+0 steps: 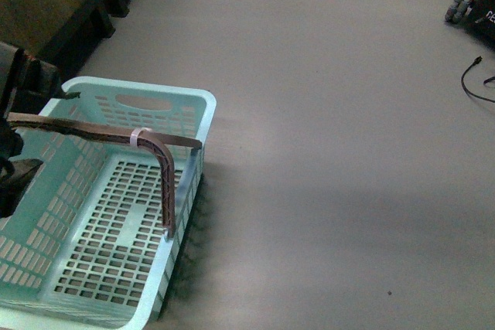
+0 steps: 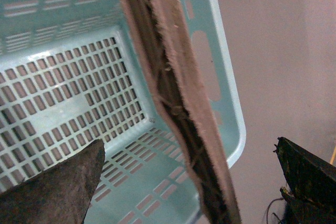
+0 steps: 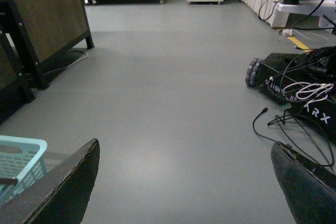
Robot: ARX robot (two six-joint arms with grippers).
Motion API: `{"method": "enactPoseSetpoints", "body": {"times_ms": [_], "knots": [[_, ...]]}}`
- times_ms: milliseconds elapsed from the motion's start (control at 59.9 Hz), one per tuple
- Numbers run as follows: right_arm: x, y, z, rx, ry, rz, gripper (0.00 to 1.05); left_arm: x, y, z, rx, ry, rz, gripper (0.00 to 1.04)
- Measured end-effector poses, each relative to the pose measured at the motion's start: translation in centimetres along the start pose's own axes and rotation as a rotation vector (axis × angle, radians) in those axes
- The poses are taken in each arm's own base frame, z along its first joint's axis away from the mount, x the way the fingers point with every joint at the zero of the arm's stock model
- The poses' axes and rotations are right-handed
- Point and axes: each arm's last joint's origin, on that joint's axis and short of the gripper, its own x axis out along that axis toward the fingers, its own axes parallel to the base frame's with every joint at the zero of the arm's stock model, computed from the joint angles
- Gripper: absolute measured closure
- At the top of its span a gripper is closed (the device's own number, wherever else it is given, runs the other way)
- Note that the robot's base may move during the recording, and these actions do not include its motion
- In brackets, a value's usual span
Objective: Pick lemon and mango into basket
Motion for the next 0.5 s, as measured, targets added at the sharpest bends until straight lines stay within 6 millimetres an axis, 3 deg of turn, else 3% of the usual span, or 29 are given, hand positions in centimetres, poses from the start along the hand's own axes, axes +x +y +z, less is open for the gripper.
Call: {"method": "enactPoseSetpoints", "body": {"times_ms": [234, 501], "knots": [[0.0, 0.0, 0.0, 0.000, 0.000, 0.000, 0.09, 2.0, -1.5, 0.0, 0.010, -0.013, -0.018, 0.08], [0.0, 0.0, 0.0, 0.000, 0.000, 0.000, 0.09, 3.5, -0.7, -0.4, 0.000, 0.002, 0.032, 0.53]]}}
